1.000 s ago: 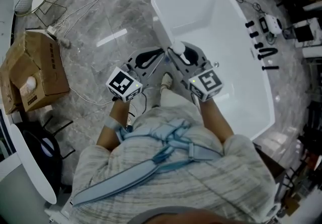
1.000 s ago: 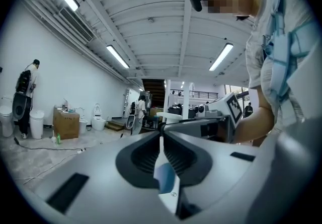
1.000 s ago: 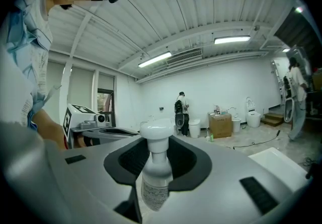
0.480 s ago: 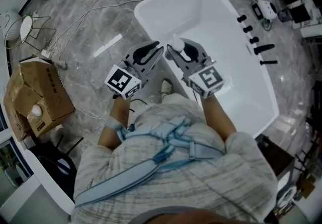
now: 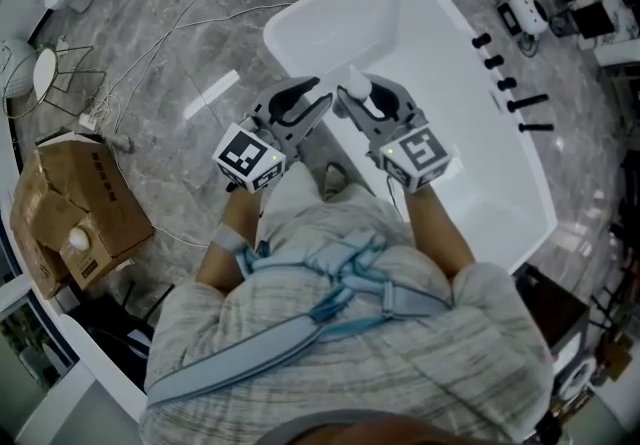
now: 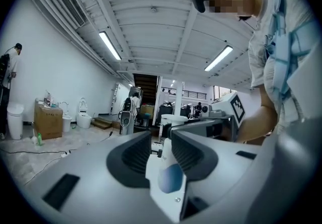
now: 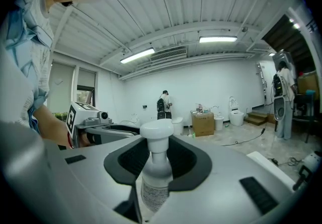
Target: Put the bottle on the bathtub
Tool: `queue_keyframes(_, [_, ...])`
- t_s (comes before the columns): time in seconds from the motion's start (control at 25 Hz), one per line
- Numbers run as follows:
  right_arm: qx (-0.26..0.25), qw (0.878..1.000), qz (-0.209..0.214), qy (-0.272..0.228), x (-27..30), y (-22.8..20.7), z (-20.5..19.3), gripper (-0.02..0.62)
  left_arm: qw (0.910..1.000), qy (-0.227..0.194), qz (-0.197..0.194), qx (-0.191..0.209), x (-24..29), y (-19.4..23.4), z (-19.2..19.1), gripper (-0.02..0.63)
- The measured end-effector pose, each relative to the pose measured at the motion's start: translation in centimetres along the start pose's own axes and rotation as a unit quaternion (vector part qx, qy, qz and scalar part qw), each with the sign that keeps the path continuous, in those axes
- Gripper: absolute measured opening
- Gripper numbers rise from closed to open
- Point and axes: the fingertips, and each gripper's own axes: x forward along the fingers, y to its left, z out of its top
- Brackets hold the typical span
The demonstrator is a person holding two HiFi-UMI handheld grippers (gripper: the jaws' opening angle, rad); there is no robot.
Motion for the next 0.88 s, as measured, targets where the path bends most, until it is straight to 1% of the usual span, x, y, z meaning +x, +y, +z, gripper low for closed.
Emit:
queue_keyframes(0.2, [0.007, 0.999, -0.034, 0.017, 4.1, -3.3, -0.4, 0.112, 0.9997, 0.008, -0.023, -0.003, 0.8, 5.2, -0.2, 0.107])
queue_keyframes(0.32, [0.023, 0.999, -0.048, 0.013, 7.0, -4.3, 0.5, 0.112, 0.9993, 0.013, -0.034, -0.002, 1.1, 8.6, -0.4, 0.107])
queue_keyframes(0.52, [0.024, 0.997, -0.068, 0.008, 11.9, -6.9, 0.4, 0.112, 0.9989, 0.023, -0.040, 0.000, 1.7, 14.2, -1.1, 0.107])
queue_keyframes(0.64, [0.025, 0.996, -0.083, 0.016, 14.8, -8.4, -0.8, 0.112, 0.9986, 0.031, -0.043, -0.006, 1.6, 17.1, -2.1, 0.107])
queue_keyframes(0.76, [0.036, 0.994, -0.097, 0.030, 17.3, -9.3, -1.8, 0.112, 0.9983, 0.036, -0.044, -0.012, 0.8, 19.4, -3.2, 0.107])
queue_keyframes(0.88, [0.046, 0.992, -0.110, 0.029, 19.5, -10.2, -2.8, 0.112, 0.9984, 0.035, -0.040, -0.021, 0.0, 21.7, -4.3, 0.107])
